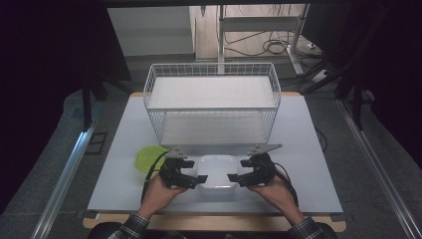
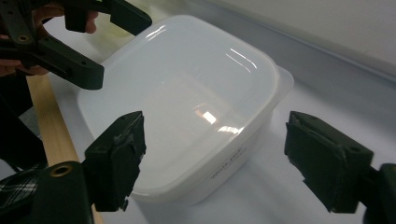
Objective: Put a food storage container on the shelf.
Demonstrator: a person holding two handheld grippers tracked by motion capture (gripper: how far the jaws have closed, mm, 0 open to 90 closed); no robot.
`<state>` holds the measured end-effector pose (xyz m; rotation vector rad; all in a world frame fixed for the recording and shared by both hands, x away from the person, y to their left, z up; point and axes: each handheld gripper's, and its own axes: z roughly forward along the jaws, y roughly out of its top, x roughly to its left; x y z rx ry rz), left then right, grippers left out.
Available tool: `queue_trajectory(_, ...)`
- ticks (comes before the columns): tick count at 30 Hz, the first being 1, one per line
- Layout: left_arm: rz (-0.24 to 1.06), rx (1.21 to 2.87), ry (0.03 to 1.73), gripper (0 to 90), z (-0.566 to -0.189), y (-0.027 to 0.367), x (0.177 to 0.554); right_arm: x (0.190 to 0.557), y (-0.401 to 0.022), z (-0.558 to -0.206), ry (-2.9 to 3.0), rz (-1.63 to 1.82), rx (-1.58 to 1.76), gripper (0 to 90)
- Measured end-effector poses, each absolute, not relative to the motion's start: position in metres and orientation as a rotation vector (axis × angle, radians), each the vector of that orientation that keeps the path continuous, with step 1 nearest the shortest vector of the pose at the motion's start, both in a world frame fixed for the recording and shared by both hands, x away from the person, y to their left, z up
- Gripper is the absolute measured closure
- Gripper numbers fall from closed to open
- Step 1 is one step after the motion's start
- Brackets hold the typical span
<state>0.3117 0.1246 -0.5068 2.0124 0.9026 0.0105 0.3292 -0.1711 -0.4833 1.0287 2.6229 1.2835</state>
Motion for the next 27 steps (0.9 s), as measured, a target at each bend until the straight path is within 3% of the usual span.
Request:
queue_trajectory(3, -0.073, 1.995, 0.888, 18.7, -0.511, 0.123, 0.316, 0.335, -0.169, -0.489, 2.659, 1.293, 1.072, 25.7)
queue_trajectory(10, -0.113, 1.984, 0.938, 26.9, -0.508, 0.124, 0.308, 0.331, -0.171, -0.487, 2.68, 1.313, 1.132, 38.9)
queue_trajectory(14, -0.095, 1.984, 0.961, 39.2, -0.503, 0.127, 0.299, 0.32, -0.178, -0.482, 2.661, 1.323, 1.162, 52.5)
queue_trajectory(19, -0.119, 1.95, 1.034, 55.2, -0.498, 0.132, 0.291, 0.306, -0.181, -0.479, 2.614, 1.343, 1.28, 62.8)
queue_trajectory(27, -0.101, 1.901, 1.107, 66.9, -0.494, 0.136, 0.285, 0.305, -0.184, -0.478, 2.545, 1.455, 1.419, 72.2)
